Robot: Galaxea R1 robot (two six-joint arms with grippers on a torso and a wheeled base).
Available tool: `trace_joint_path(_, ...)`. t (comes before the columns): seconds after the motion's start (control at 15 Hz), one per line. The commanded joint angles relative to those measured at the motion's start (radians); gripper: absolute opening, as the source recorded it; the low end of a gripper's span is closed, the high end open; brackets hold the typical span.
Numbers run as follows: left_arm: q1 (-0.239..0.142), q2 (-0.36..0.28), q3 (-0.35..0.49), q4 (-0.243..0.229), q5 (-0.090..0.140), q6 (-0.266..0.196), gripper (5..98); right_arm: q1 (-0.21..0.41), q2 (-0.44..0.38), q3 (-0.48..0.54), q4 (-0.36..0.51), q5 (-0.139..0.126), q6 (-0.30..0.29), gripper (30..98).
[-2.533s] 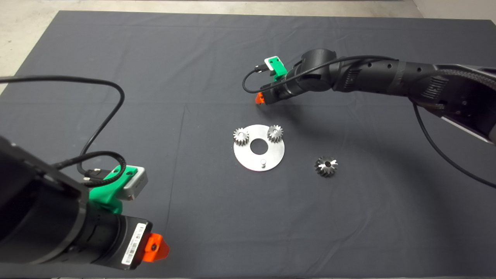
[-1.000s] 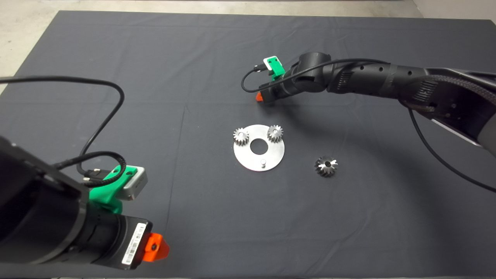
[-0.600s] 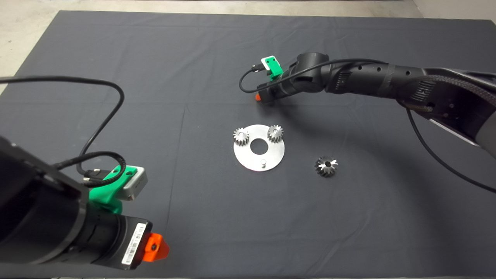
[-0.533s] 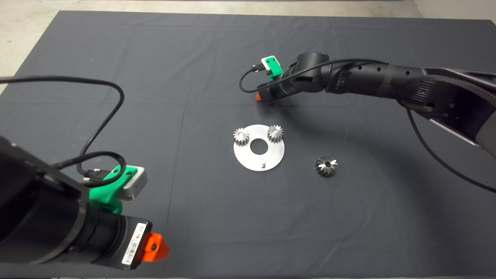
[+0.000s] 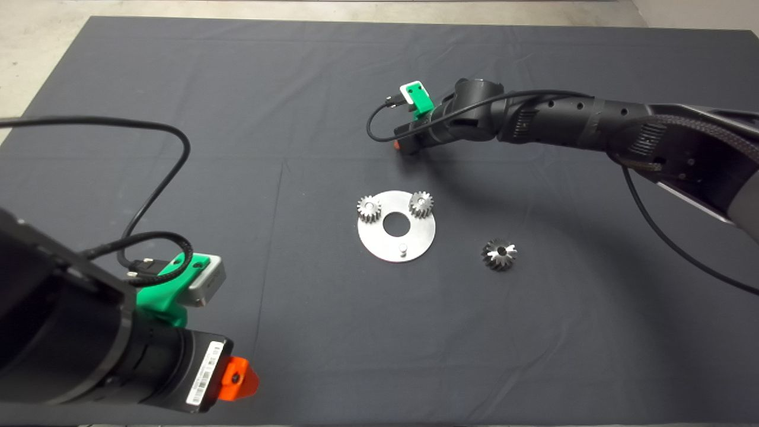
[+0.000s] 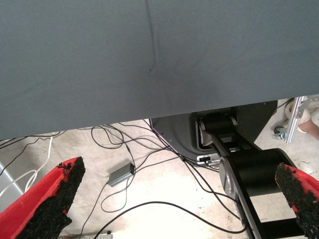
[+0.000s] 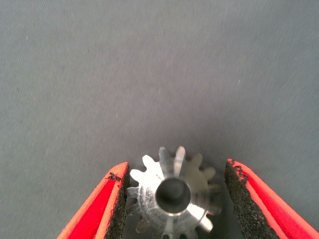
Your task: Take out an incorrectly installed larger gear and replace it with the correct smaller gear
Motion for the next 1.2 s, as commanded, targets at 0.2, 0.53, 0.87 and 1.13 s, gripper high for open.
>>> trace_joint_path(0.2,-0.009,0.001,0.018,-0.017,0.005,-0.008,98.3,0.024,0.008,-0.003,-0.048,0.0,-0.003,51.0)
trace_joint_path(0.53,-0.009,0.001,0.018,-0.017,0.004,-0.008,98.3,0.021,-0.002,-0.006,-0.048,0.0,0.003,51.0)
trace_joint_path(0.87,-0.009,0.001,0.018,-0.017,0.005,-0.008,98.3,0.019,-0.005,-0.029,-0.047,0.0,0.016,51.0)
trace_joint_path(1.13,-0.009,0.001,0.018,-0.017,0.005,-0.008,98.3,0.019,-0.002,-0.029,-0.047,0.002,0.048,51.0)
